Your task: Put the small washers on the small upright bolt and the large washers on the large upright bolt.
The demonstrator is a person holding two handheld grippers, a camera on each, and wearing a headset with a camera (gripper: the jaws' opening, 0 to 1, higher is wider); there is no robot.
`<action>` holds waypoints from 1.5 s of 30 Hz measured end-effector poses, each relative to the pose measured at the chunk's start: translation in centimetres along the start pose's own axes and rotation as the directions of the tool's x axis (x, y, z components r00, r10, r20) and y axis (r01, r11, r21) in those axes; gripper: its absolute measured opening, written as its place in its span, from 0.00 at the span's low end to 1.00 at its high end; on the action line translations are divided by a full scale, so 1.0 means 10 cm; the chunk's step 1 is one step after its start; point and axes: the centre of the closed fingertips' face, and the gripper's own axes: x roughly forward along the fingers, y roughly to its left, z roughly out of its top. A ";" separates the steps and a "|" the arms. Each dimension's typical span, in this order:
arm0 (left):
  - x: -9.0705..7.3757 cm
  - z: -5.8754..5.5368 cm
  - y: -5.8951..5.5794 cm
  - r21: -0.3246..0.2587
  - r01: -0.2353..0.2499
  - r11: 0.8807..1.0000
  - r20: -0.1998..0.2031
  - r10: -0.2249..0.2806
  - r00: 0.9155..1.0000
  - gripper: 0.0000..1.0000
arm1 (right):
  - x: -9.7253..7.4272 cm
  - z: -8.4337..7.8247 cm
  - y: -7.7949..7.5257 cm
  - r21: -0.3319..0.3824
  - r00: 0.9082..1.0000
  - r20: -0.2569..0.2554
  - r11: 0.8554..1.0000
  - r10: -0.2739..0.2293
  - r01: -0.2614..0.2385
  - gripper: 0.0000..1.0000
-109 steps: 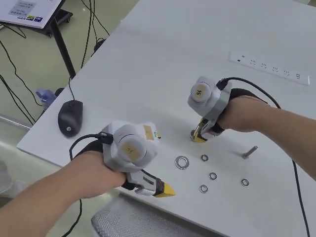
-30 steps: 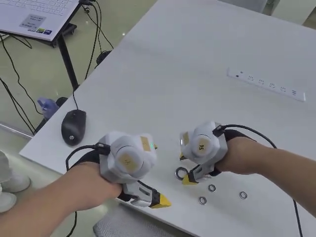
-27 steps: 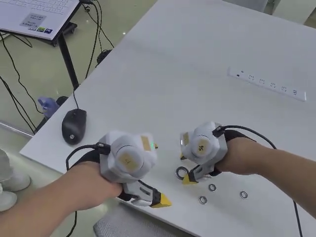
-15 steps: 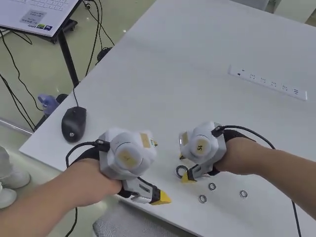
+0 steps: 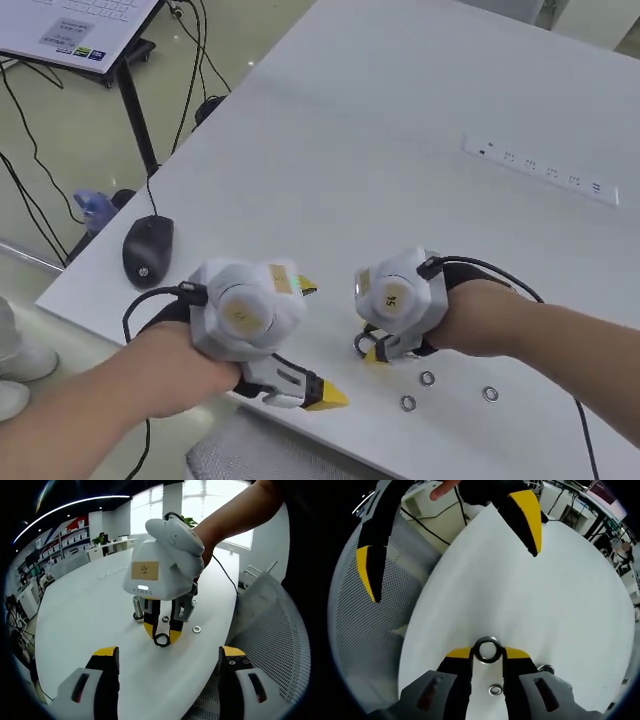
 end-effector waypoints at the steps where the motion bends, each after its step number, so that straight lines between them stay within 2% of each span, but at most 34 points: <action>1: 0.00 0.00 0.00 0.002 0.000 1.000 0.001 0.000 1.000 0.82 | 0.00 0.00 0.00 0.003 1.000 0.001 1.000 0.000 0.000 0.23; 7: -0.01 0.02 -0.01 -0.022 0.007 1.000 0.034 -0.006 0.999 0.84 | -0.01 0.01 0.00 0.057 1.000 0.023 0.998 0.003 -0.004 0.22; 13: -0.02 0.01 -0.02 -0.018 0.005 1.000 0.033 -0.004 0.999 0.85 | -0.01 0.03 0.02 0.067 0.999 0.040 0.998 0.003 -0.005 0.22; 19: -0.01 0.02 -0.02 -0.017 0.003 1.000 0.039 -0.002 0.999 0.84 | -0.05 0.02 -0.02 0.083 0.999 0.046 0.997 -0.006 0.002 0.22; 26: 0.01 0.02 -0.06 -0.022 0.012 1.000 0.048 -0.011 0.999 0.86 | -0.15 -0.03 -0.03 0.137 0.998 0.055 0.991 -0.010 0.002 0.21; 33: 0.03 0.09 -0.06 -0.030 0.026 0.999 0.074 -0.023 0.997 0.87 | -0.30 -0.19 0.01 0.166 0.999 0.048 0.986 -0.023 0.015 0.22; 38: 0.08 0.12 -0.08 -0.019 0.038 0.999 0.069 -0.037 0.997 0.87 | -0.44 -0.34 0.01 0.219 0.998 0.053 0.975 -0.044 0.031 0.22; 40: 0.10 0.15 -0.09 -0.017 0.046 0.999 0.078 -0.044 0.996 0.88 | -0.49 -0.41 -0.01 0.257 0.996 0.064 0.965 -0.060 0.042 0.22; 45: 0.14 0.17 -0.10 0.001 0.053 0.999 0.072 -0.053 0.996 0.87 | -0.62 -0.58 -0.07 0.292 0.995 0.049 0.954 -0.084 0.066 0.22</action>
